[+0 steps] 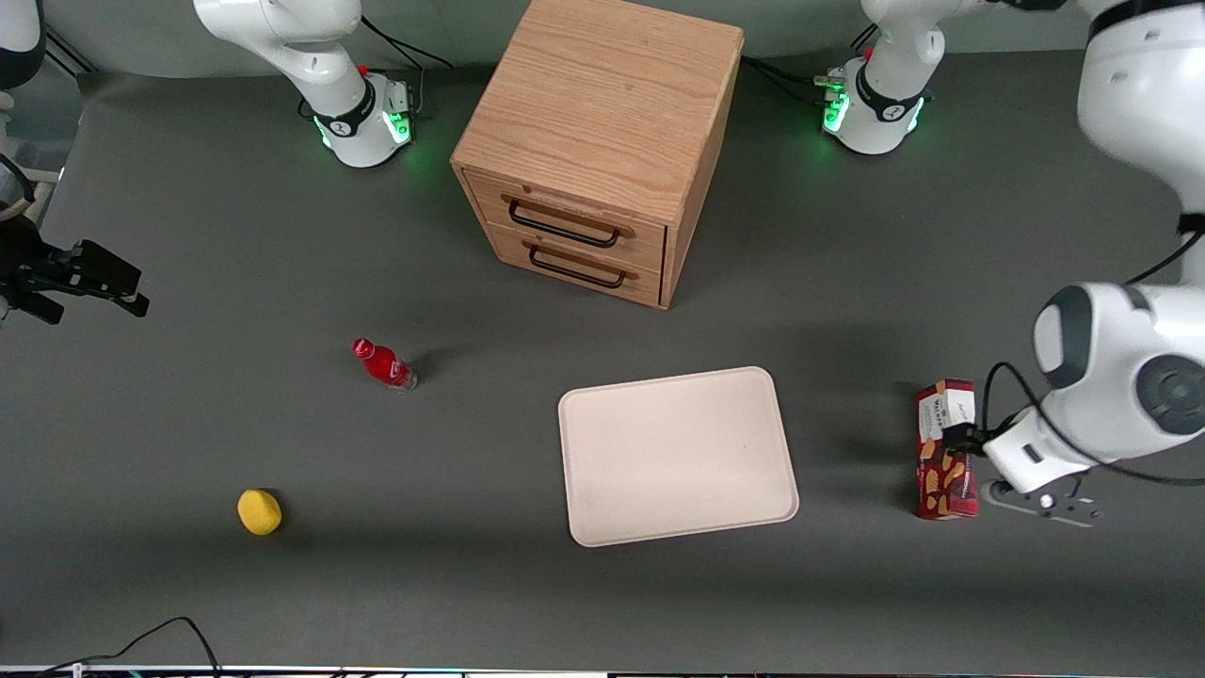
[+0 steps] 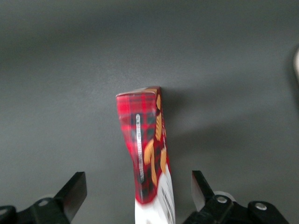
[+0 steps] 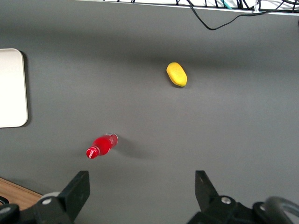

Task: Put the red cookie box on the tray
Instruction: 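Lower the open left gripper over the shortbread box and close on it, then lift the held box and carry it over the cream tray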

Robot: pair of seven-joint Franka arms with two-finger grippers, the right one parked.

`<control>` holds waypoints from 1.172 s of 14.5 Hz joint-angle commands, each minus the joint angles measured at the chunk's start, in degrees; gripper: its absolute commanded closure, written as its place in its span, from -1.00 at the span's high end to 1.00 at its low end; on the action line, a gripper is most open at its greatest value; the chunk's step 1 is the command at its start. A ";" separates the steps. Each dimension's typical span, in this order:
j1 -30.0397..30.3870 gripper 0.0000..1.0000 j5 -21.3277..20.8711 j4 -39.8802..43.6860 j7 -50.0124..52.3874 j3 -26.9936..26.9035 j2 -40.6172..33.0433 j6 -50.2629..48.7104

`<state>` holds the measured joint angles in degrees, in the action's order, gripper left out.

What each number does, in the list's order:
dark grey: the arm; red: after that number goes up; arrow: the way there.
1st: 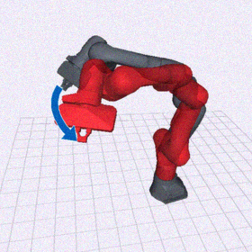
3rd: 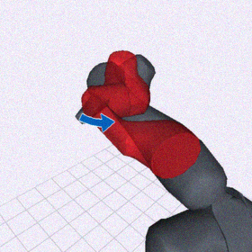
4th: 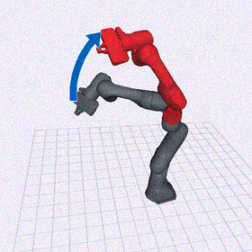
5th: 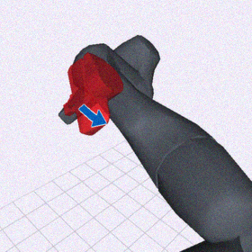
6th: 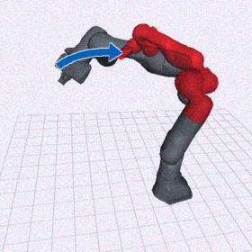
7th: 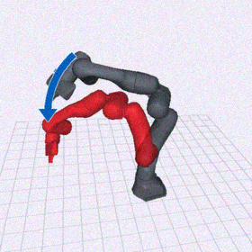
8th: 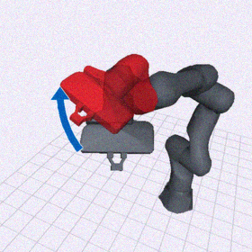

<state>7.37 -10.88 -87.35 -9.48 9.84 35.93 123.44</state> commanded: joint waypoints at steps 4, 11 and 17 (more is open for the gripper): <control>-0.25 0.80 -4.76 1.92 0.78 -0.26 6.08 2.77; 0.19 -1.00 -4.24 1.21 0.87 -0.26 5.38 0.76; -5.42 -1.00 -3.80 7.60 15.60 0.97 0.99 -10.81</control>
<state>6.07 -14.52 -83.25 -0.27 11.22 39.57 119.68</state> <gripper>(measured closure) 0.925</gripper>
